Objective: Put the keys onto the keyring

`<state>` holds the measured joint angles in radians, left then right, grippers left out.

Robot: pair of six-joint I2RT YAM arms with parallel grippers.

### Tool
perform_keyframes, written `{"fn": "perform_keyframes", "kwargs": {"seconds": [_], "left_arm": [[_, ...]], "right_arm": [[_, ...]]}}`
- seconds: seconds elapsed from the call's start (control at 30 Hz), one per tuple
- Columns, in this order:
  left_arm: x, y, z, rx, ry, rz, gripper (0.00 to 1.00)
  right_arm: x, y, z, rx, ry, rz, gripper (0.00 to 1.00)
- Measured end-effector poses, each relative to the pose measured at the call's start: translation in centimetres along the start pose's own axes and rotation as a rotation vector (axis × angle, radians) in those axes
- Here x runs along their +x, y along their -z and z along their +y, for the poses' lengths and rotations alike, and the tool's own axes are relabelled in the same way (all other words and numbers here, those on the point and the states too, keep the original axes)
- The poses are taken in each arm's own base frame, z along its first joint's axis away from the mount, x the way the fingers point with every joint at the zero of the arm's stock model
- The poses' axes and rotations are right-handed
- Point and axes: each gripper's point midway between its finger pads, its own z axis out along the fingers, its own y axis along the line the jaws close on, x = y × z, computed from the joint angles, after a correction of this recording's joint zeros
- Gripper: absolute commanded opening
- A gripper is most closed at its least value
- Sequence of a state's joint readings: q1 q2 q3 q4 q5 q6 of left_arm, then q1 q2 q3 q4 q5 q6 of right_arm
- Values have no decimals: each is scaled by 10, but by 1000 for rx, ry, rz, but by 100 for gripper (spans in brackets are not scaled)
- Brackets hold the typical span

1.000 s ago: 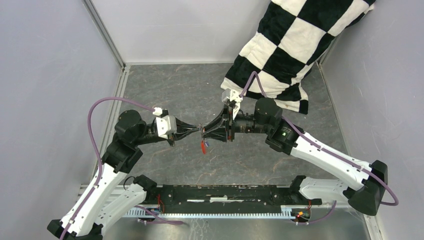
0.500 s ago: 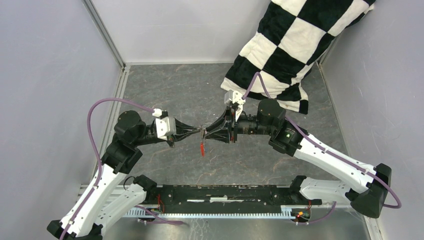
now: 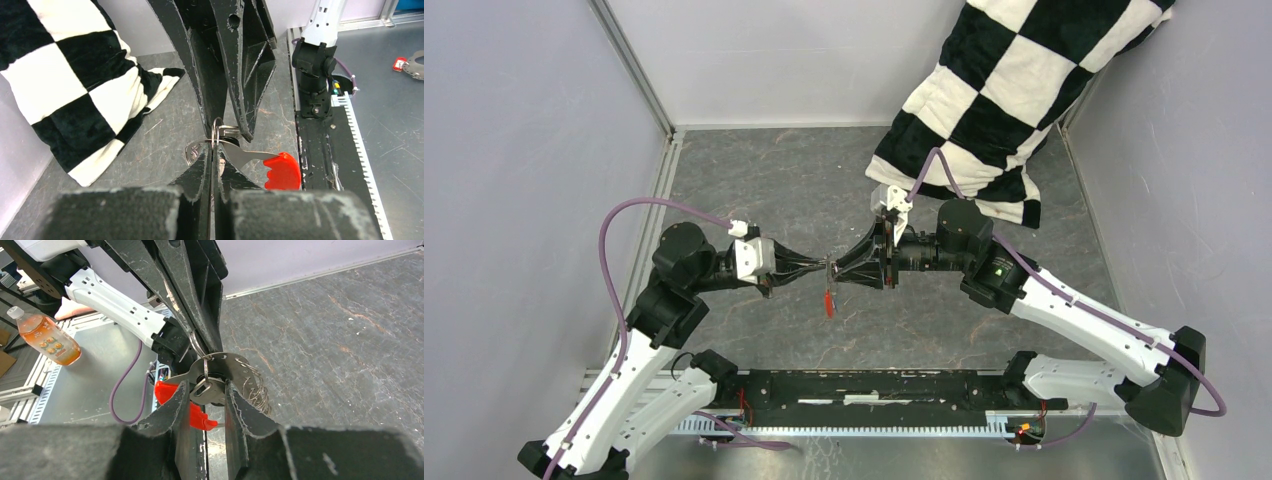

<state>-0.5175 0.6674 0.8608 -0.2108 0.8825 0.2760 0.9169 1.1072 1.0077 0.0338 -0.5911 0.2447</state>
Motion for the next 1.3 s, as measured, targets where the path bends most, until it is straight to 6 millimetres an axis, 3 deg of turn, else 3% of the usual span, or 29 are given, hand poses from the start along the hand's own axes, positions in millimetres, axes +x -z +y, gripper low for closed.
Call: {"fn": "perform_keyframes", "kwargs": {"seconds": [0.5,0.67,0.83,0.93,1.13,1.3], "left_arm": [[0,-1,-7,41,34,-5,2],[1,-2,-11,60,49,-6,2],[-1,-2,-12,71,45,-11,2],[-2,-2,-15,87,41,-19,2],[-2,-2,-21,119,48,-22,2],[-2,-2,-23,141,56,-22,2]], "right_arm": [[11,-4,6,-64,-14,29,10],[14,-6,7,-96,-19,43,27],[10,-2,8,-84,7,85,60],[4,3,4,-48,50,106,67],[-19,13,4,-25,184,78,70],[-31,11,10,-70,248,31,61]]}}
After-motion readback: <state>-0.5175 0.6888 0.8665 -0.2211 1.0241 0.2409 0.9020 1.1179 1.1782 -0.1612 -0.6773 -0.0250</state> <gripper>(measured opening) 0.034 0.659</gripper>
